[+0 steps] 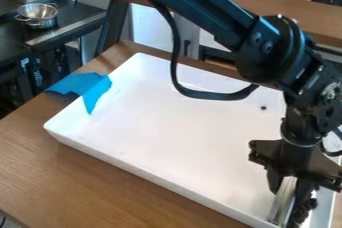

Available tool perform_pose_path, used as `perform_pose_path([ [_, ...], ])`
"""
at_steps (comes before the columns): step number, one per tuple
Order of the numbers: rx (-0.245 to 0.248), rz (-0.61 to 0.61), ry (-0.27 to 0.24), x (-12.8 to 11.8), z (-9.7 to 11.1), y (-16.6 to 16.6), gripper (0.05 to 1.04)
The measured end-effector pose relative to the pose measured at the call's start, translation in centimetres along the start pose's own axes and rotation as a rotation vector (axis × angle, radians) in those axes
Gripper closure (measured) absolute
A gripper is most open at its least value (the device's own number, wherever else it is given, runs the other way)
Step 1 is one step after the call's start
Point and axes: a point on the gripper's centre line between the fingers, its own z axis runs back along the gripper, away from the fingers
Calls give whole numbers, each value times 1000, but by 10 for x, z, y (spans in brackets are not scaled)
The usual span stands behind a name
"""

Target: Sweep into pile

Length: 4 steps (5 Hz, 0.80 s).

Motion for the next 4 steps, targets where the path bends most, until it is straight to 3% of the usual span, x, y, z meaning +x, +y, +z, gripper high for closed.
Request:
perform_pose_path([
  [2, 50, 11, -86, 7, 0, 0, 715],
  [3, 101, 39, -87, 5, 2, 3, 715],
  [4, 119, 72, -95, 7, 6, 0, 715],
])
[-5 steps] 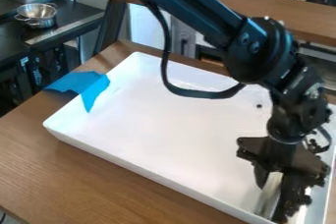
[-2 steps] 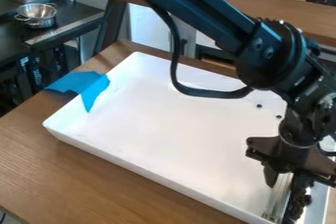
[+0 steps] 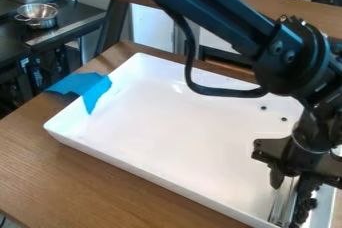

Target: Sweep into pile

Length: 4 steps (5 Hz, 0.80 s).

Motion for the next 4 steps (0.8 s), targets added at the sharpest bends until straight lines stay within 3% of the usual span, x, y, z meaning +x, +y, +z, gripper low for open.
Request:
perform_pose_path([
  [1, -82, 62, 83, 46, -16, 32, 715],
  [2, -62, 148, 63, 106, -28, 100, 715],
  [3, -17, 104, 43, 121, -31, 136, 715],
  [4, -32, 79, 43, 134, -24, 174, 715],
])
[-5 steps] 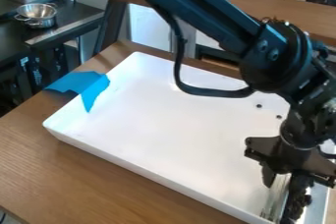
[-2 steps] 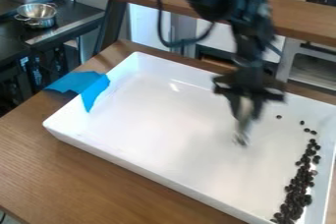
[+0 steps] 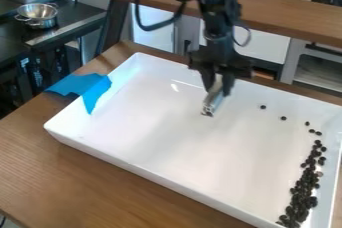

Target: Sweep into pile

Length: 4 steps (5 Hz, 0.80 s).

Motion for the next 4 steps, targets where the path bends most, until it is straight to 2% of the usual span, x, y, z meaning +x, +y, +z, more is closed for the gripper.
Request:
perform_pose_path([
  [1, 16, 22, 4, 3, 0, 40, 715],
  [2, 22, -4, 13, -9, -11, 42, 715],
  [3, 6, -44, 40, -30, -11, 41, 715],
  [4, -6, -90, 32, -49, 2, 45, 715],
])
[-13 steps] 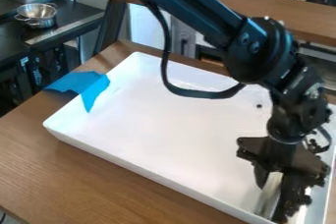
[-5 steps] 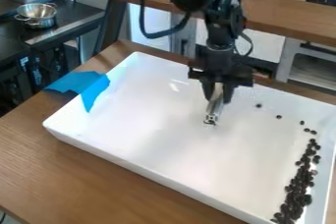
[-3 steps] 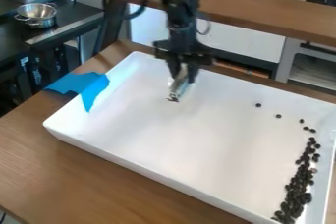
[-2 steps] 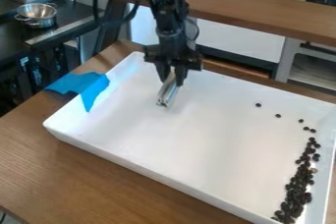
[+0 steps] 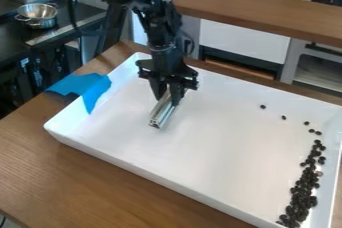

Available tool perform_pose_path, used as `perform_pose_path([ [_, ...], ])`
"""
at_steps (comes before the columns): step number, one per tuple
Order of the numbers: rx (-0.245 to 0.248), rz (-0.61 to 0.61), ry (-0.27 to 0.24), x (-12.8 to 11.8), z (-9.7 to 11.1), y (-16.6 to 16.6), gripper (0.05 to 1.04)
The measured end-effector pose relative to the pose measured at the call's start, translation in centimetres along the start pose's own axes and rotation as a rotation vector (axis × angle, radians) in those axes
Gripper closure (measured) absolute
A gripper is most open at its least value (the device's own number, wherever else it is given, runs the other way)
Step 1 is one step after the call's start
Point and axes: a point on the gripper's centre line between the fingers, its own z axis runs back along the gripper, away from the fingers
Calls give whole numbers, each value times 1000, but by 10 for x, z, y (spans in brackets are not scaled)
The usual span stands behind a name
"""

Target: Sweep into pile

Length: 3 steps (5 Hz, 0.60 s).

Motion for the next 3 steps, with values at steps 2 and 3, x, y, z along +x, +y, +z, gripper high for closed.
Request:
perform_pose_path([
  [2, 86, 16, 34, -6, 5, 13, 338],
  [3, 178, -39, 10, -1, 14, 12, 92],
])
